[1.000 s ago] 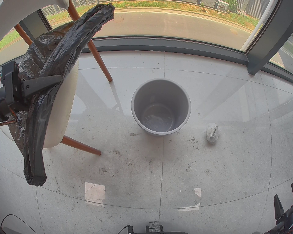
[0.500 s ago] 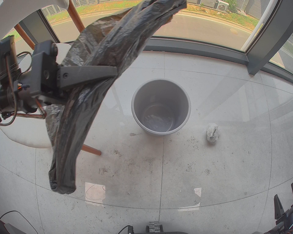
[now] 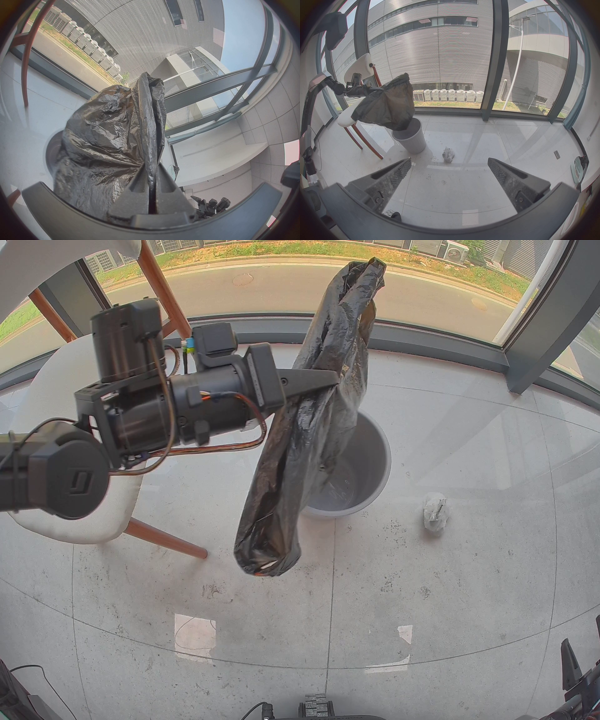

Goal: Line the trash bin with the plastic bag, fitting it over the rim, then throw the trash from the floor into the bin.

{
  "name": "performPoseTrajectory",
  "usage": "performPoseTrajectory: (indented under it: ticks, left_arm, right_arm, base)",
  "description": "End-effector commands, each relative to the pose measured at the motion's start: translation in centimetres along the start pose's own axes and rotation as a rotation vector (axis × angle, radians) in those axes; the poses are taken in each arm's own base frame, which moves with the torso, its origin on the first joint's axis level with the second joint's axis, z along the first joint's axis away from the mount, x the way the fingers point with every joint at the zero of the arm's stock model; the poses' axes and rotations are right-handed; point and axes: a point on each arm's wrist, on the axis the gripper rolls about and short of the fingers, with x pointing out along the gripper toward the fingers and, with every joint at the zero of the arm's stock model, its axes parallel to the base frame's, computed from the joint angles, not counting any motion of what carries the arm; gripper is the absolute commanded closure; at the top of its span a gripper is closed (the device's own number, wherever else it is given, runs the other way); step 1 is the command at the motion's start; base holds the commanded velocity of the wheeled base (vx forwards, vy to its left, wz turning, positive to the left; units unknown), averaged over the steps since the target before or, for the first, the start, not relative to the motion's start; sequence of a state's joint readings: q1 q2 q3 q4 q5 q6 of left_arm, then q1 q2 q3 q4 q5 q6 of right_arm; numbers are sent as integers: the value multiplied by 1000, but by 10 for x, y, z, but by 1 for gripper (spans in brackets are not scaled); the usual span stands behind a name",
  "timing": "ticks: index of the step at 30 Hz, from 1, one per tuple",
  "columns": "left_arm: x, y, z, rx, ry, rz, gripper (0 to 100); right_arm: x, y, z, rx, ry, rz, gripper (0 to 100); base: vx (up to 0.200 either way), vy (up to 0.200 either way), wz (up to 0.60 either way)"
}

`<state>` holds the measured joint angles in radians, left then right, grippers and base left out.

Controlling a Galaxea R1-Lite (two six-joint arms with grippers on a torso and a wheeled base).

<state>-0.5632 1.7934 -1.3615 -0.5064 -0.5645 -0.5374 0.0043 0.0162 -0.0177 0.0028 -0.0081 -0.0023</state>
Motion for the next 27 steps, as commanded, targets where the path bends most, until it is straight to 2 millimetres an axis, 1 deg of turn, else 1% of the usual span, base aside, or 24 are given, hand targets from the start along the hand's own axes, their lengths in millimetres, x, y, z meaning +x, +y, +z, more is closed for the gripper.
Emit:
performPoseTrajectory:
  ticks: [1, 7, 11, 14, 17, 20, 21, 23, 24, 25, 27]
  left_arm:
    - [22, 37, -20, -17, 50, 24, 100]
    - [21, 42, -26, -17, 64, 56, 100]
    - [21, 42, -25, -17, 56, 130, 100]
    - [19, 40, -18, 35, 76, 241, 100]
    - [15, 42, -12, 91, 117, 355, 100]
    - [11, 41, -7, 125, 142, 407, 100]
    - [9, 38, 0, 161, 154, 448, 100]
    - [8, 34, 6, 185, 162, 494, 100]
    - [8, 34, 6, 185, 162, 494, 100]
    - [6, 30, 13, 204, 165, 534, 100]
    - [4, 27, 18, 220, 173, 574, 100]
  right_arm:
    - [1, 0, -5, -1, 9, 1, 0]
    - [1, 0, -5, -1, 9, 1, 0]
    - [1, 0, -5, -1, 9, 1, 0]
    - [1, 0, -5, -1, 9, 1, 0]
    - [1, 0, -5, -1, 9, 1, 0]
    - [1, 0, -5, -1, 9, 1, 0]
    - [1, 0, -5, -1, 9, 1, 0]
    - [1, 0, -5, -1, 9, 1, 0]
    - [1, 0, -5, -1, 9, 1, 0]
    - [1, 0, -5, -1, 9, 1, 0]
    - [1, 0, -5, -1, 9, 1, 0]
  base:
    - [0, 0, 0]
    - [0, 0, 0]
    - [0, 0, 0]
    - [0, 0, 0]
    - [0, 0, 0]
    - [0, 0, 0]
    - [0, 0, 0]
    - [0, 0, 0]
    - [0, 0, 0]
    - [0, 0, 0]
    - [0, 0, 0]
